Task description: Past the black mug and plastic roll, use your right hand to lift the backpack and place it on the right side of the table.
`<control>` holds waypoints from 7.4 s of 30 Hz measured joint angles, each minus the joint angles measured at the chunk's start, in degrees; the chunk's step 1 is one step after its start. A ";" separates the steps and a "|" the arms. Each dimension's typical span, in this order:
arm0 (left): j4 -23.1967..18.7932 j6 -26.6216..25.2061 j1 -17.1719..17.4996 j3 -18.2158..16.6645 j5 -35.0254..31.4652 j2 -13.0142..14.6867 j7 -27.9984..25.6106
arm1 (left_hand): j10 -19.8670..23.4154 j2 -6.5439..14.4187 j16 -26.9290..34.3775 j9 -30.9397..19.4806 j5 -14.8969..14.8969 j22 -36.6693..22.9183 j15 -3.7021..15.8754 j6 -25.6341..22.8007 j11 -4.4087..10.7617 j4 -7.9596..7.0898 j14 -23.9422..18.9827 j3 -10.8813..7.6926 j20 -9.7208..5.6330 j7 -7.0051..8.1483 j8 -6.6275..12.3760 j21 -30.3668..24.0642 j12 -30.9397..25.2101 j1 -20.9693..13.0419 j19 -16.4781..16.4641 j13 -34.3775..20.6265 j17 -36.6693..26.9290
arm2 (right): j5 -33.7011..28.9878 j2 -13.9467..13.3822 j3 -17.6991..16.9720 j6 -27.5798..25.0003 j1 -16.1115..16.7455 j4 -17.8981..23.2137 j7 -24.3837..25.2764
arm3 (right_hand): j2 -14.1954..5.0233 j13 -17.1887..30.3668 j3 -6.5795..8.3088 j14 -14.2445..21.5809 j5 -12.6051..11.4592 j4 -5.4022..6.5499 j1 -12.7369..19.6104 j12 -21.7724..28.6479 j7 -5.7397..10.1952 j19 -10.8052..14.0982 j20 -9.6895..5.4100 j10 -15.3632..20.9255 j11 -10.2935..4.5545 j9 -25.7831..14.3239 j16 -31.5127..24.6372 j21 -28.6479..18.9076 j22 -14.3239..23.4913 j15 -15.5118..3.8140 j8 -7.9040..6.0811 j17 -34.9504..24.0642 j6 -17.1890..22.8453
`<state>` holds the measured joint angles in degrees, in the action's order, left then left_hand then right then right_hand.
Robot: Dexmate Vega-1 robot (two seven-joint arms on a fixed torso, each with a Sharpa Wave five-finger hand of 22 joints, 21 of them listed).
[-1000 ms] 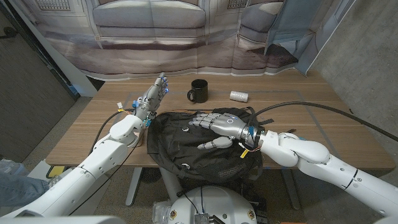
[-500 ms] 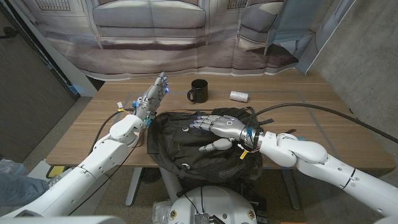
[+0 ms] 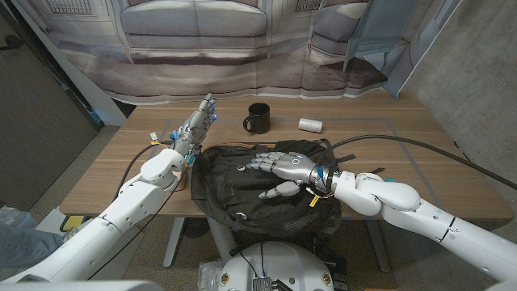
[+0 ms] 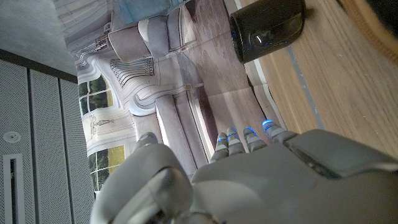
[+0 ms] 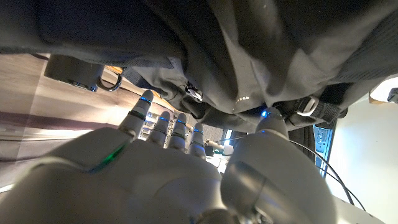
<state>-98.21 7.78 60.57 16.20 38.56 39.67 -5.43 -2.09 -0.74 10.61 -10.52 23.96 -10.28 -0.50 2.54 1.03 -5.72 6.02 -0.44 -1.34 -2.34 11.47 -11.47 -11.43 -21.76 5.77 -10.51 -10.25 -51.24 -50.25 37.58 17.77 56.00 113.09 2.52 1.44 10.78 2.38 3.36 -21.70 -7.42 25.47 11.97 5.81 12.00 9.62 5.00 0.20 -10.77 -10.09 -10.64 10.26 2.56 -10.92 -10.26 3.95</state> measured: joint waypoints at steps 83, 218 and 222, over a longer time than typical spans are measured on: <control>1.23 0.11 -0.73 0.02 0.66 -0.27 0.76 | -0.41 0.53 0.00 0.00 0.00 0.02 0.00 -0.31 0.00 -0.18 0.00 1.09 0.29 0.31 0.00 0.23 0.00 -0.53 0.94 0.00 0.00 | -3.64 2.83 7.71 -1.35 -5.80 -11.22 6.24 | -4.61 0.57 8.06 33.40 -1.70 -2.40 30.72 6.88 4.88 26.14 -6.24 19.61 -5.95 -0.41 -7.79 -13.90 2.19 -5.96 -2.88 -3.65 15.06; -2.47 1.27 3.23 -4.10 1.39 2.00 -0.14 | -0.41 1.29 0.00 0.00 0.00 0.03 -0.30 -0.30 0.00 -0.18 0.30 2.97 0.59 0.30 0.00 0.22 0.00 -0.82 1.23 0.00 0.00 | 0.63 -0.59 -5.98 -2.13 0.10 6.36 8.40 | -9.96 2.70 9.82 56.24 11.07 -0.63 61.29 11.08 0.74 34.50 -15.26 44.56 -7.17 -1.90 -14.84 -49.60 18.14 -10.76 -6.82 -22.30 53.39; -2.47 1.28 3.24 -4.17 1.43 2.01 -0.13 | -0.41 1.29 0.00 0.00 0.00 0.03 -0.30 -0.30 0.00 -0.18 0.30 2.97 0.59 0.30 0.00 0.22 0.00 -0.82 1.24 0.00 0.00 | 0.72 -0.66 -6.52 -2.48 0.30 6.97 7.89 | -9.81 2.70 9.82 56.25 11.07 -0.63 61.14 11.08 0.74 34.50 -15.25 44.56 -7.17 -2.12 -14.84 -49.89 18.14 -10.76 -6.82 -22.30 53.38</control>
<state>-100.68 9.06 63.81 12.03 40.00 41.68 -5.56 -2.50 0.56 10.61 -10.51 23.96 -10.25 -0.80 2.24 1.03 -5.90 6.33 2.53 -0.74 -2.04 11.47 -11.25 -11.43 -22.58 7.01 -10.51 -10.25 -50.52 -50.91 31.07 15.29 56.30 120.06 10.41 -8.37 13.49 12.20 59.61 -10.63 -8.05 86.61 23.05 6.55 46.51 -5.63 49.55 -6.97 -12.90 -24.93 -60.53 28.40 -8.20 -17.74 -32.55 57.33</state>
